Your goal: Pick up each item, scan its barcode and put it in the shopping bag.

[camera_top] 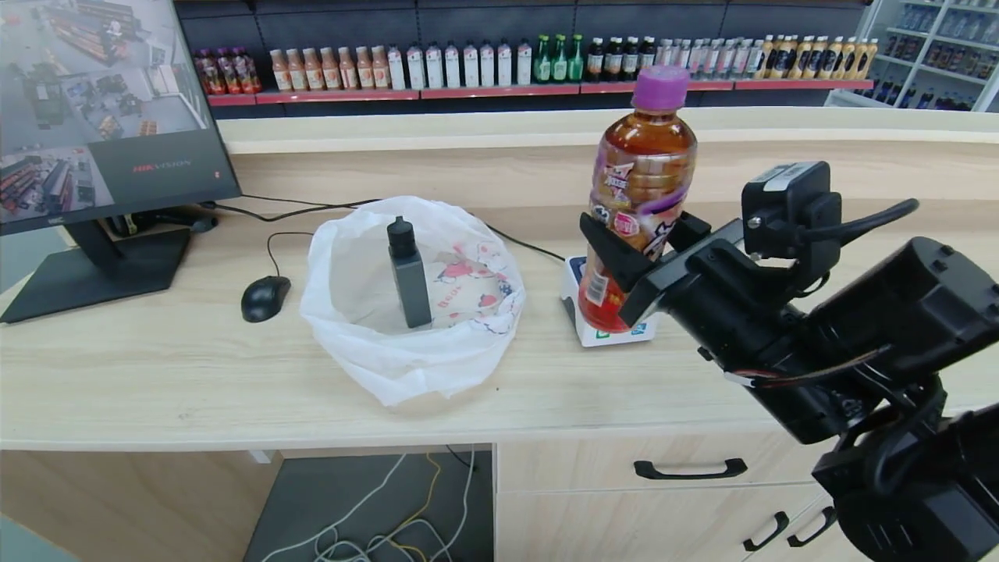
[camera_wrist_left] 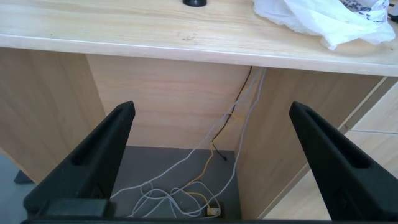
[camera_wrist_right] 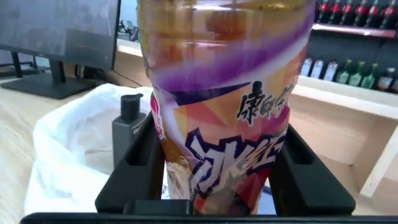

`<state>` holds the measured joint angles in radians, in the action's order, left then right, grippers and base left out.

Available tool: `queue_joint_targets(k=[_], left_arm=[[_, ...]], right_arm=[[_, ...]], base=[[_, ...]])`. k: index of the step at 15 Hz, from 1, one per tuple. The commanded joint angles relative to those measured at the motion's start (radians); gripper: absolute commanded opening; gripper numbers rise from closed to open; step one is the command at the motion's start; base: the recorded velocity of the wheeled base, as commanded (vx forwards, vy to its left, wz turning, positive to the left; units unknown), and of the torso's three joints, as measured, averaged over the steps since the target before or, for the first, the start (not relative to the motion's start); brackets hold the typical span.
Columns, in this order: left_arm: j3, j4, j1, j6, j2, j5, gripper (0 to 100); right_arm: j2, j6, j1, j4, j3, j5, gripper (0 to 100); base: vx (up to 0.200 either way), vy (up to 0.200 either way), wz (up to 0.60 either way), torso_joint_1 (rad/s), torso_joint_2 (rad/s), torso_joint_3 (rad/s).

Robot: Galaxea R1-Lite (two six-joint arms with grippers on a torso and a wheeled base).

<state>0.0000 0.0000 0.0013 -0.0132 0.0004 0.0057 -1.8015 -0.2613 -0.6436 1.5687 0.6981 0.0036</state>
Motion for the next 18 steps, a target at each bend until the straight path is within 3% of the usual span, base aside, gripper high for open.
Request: queue_joint_targets(k=[1, 5, 7, 12, 15, 18], left_arm=[[0.0, 0.0, 0.0, -0.001, 0.0, 0.0, 100], [0.0, 0.0, 0.0, -0.001, 0.0, 0.0, 100], [0.0, 0.0, 0.0, -0.001, 0.0, 0.0, 100], [0.0, 0.0, 0.0, -0.001, 0.0, 0.0, 100], [0.0, 0.0, 0.0, -0.001, 0.0, 0.0, 100], [0.0, 0.0, 0.0, -0.001, 0.0, 0.0, 100]], right_arm=[[-0.033, -0.036, 0.015, 0.002, 0.041, 0.004, 0], [-0.151, -0.285, 0.036, 0.002, 0.311, 0.168, 0], [-0.183, -0.345, 0.061, 0.002, 0.336, 0.225, 0], [-0.226, -0.469, 0.237, 0.002, 0.336, 0.547, 0], [-0.269, -0.547, 0.248, 0.002, 0.339, 0.751, 0], [-0.283, -0.578, 0.272, 0.002, 0.351, 0.823, 0]], base=[[0.0, 0.0, 0.0, 0.0, 0.0, 0.0], [0.0, 0.0, 0.0, 0.0, 0.0, 0.0], [0.0, 0.0, 0.0, 0.0, 0.0, 0.0], [0.0, 0.0, 0.0, 0.0, 0.0, 0.0], [0.0, 0.0, 0.0, 0.0, 0.0, 0.0], [0.0, 0.0, 0.0, 0.0, 0.0, 0.0]])
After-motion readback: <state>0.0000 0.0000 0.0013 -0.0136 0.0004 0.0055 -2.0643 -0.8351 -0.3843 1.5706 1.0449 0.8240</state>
